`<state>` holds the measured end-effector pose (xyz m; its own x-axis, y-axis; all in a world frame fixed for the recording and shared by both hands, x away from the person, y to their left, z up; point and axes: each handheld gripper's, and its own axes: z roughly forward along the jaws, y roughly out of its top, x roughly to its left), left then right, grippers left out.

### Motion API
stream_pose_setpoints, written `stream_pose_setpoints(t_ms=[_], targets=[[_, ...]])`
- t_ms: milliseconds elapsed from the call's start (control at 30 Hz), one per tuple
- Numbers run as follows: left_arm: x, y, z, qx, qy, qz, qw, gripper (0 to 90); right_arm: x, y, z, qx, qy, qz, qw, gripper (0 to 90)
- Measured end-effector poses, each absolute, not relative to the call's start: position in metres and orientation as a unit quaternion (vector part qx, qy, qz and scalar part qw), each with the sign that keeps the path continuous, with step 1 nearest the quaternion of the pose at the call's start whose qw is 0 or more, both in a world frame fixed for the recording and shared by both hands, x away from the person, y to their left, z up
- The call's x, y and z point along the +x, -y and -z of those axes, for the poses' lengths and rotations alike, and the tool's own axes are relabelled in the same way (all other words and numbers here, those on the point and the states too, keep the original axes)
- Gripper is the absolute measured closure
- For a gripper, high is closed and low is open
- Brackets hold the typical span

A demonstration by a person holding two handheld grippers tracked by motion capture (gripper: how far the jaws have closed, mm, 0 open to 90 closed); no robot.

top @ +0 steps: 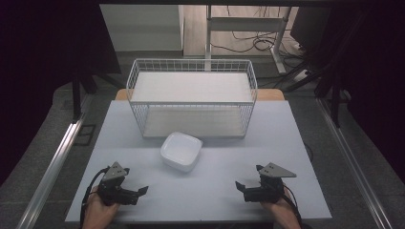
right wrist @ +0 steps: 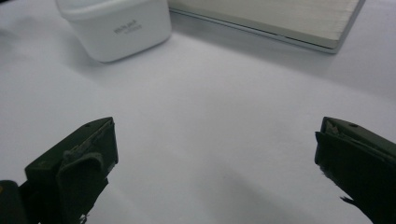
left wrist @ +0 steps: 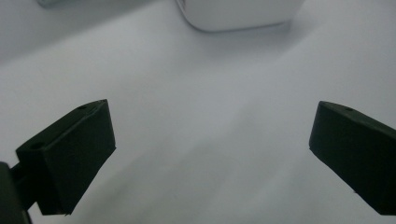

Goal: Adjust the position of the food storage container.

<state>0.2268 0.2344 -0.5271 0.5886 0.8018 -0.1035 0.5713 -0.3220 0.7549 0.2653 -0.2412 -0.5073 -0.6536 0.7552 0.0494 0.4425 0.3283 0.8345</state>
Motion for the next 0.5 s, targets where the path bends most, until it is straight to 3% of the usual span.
stream_pose_setpoints(t_ms=[233, 500], targets=[[0.231, -0.2401, 0.5311, 0.79, -0.436, -0.122, 0.414, 1.5, 0.267, 0.2351, 0.5095, 0.369, -0.816, -0.4, 0.194, 0.0], [0.2309, -0.2385, 0.53, 0.794, -0.434, -0.115, 0.41, 2.0, 0.2687, 0.2387, 0.5067, 0.382, -0.817, -0.397, 0.174, 0.0]])
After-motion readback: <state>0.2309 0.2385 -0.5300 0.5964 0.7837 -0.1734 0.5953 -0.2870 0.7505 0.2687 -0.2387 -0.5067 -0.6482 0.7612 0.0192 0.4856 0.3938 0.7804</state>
